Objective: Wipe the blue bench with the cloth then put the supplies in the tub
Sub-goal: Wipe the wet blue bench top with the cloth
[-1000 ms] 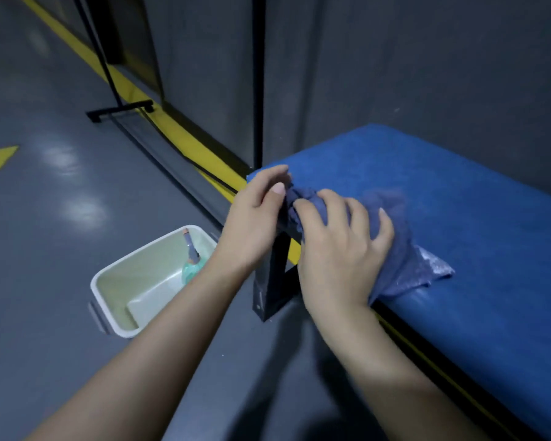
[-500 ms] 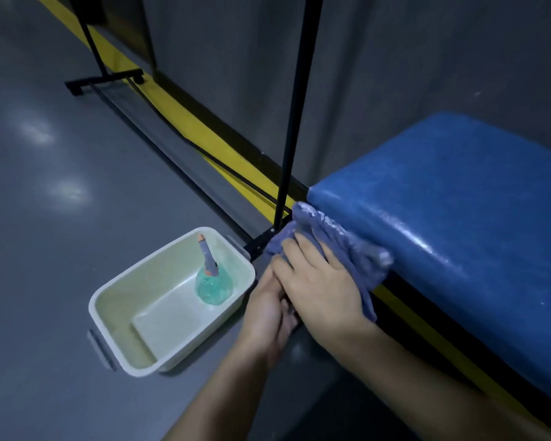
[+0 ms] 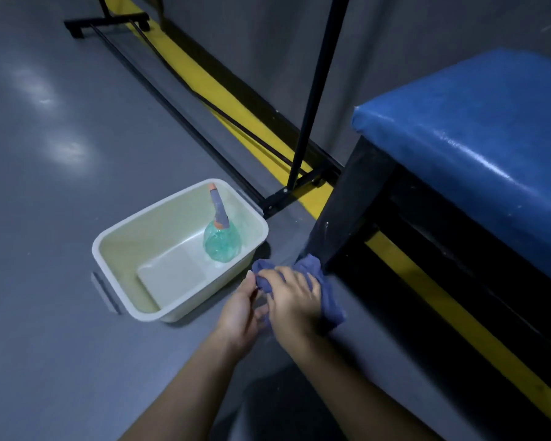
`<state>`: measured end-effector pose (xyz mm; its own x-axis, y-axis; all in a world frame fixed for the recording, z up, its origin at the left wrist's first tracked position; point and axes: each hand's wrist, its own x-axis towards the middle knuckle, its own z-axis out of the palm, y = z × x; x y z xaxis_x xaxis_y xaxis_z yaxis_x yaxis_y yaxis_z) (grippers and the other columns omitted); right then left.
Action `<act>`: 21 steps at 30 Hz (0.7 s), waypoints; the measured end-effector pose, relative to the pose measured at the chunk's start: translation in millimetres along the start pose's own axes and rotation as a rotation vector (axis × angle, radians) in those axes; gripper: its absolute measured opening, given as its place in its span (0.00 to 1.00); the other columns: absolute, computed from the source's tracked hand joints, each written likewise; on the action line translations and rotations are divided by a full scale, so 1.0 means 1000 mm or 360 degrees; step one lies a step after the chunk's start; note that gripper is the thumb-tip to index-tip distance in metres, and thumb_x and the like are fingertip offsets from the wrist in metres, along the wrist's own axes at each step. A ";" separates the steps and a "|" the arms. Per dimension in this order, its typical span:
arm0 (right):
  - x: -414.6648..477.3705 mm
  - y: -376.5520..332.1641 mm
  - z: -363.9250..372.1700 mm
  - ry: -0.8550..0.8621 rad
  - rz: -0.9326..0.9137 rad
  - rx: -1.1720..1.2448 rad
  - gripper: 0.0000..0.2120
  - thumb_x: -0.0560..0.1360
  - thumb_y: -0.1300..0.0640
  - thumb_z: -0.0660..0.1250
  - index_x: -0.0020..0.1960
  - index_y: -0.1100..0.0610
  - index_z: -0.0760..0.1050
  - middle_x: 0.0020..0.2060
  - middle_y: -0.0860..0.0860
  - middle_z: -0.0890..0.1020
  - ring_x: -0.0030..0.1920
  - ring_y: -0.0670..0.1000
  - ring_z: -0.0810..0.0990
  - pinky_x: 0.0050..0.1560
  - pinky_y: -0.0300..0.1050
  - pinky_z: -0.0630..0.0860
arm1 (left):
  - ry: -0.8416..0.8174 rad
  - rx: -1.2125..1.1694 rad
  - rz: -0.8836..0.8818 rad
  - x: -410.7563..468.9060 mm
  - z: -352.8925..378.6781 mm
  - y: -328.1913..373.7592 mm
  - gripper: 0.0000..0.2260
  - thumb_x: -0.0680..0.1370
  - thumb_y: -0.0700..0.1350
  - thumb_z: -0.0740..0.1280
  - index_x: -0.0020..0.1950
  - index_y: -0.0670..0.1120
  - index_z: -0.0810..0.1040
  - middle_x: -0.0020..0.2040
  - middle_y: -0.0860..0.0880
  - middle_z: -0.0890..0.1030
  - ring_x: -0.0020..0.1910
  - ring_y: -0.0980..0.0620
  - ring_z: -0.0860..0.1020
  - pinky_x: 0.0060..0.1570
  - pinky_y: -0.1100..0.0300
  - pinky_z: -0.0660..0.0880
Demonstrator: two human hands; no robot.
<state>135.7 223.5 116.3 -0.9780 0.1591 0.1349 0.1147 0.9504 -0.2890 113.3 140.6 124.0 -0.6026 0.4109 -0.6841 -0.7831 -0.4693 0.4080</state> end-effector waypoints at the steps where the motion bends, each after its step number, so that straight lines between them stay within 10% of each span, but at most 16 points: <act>1: -0.007 -0.002 0.004 -0.0058 0.0062 0.0064 0.16 0.68 0.50 0.58 0.52 0.46 0.79 0.44 0.46 0.82 0.46 0.51 0.82 0.55 0.45 0.64 | 0.0019 -0.0027 -0.0017 0.002 -0.008 -0.004 0.16 0.81 0.56 0.54 0.54 0.47 0.75 0.29 0.49 0.82 0.22 0.55 0.79 0.24 0.67 0.75; 5: -0.021 -0.007 0.018 -0.0432 0.0410 0.0515 0.13 0.74 0.49 0.61 0.59 0.43 0.74 0.55 0.48 0.78 0.57 0.53 0.76 0.60 0.50 0.70 | 0.0118 0.0229 0.0010 0.004 -0.039 -0.017 0.17 0.80 0.58 0.56 0.60 0.50 0.76 0.46 0.49 0.82 0.38 0.53 0.81 0.30 0.67 0.78; 10: -0.018 -0.010 0.021 -0.0577 0.0824 0.1412 0.06 0.73 0.58 0.64 0.41 0.47 0.73 0.39 0.49 0.78 0.43 0.51 0.78 0.49 0.48 0.76 | 0.0101 0.0868 0.0289 0.000 -0.067 -0.013 0.05 0.80 0.48 0.61 0.49 0.49 0.74 0.42 0.49 0.77 0.38 0.55 0.73 0.35 0.65 0.69; 18: -0.015 -0.005 0.074 -0.0344 0.1277 0.1399 0.18 0.61 0.45 0.68 0.43 0.58 0.74 0.38 0.55 0.80 0.40 0.55 0.80 0.46 0.60 0.80 | 0.0425 0.1111 0.0327 0.010 -0.090 -0.016 0.17 0.80 0.44 0.63 0.31 0.45 0.67 0.26 0.49 0.68 0.22 0.56 0.68 0.22 0.68 0.66; 21: -0.017 -0.029 0.054 -0.0504 0.1261 0.1182 0.20 0.75 0.44 0.60 0.57 0.58 0.74 0.53 0.59 0.80 0.55 0.58 0.78 0.60 0.54 0.73 | 0.0437 0.0735 0.0137 0.010 -0.094 -0.022 0.18 0.82 0.51 0.55 0.42 0.41 0.77 0.37 0.42 0.80 0.38 0.45 0.78 0.42 0.58 0.76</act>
<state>139.9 178.6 71.0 -0.6880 0.4709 -0.5521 0.6931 0.2012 -0.6922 138.8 81.3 51.9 -0.6536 0.1381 -0.7441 -0.7561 -0.0747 0.6502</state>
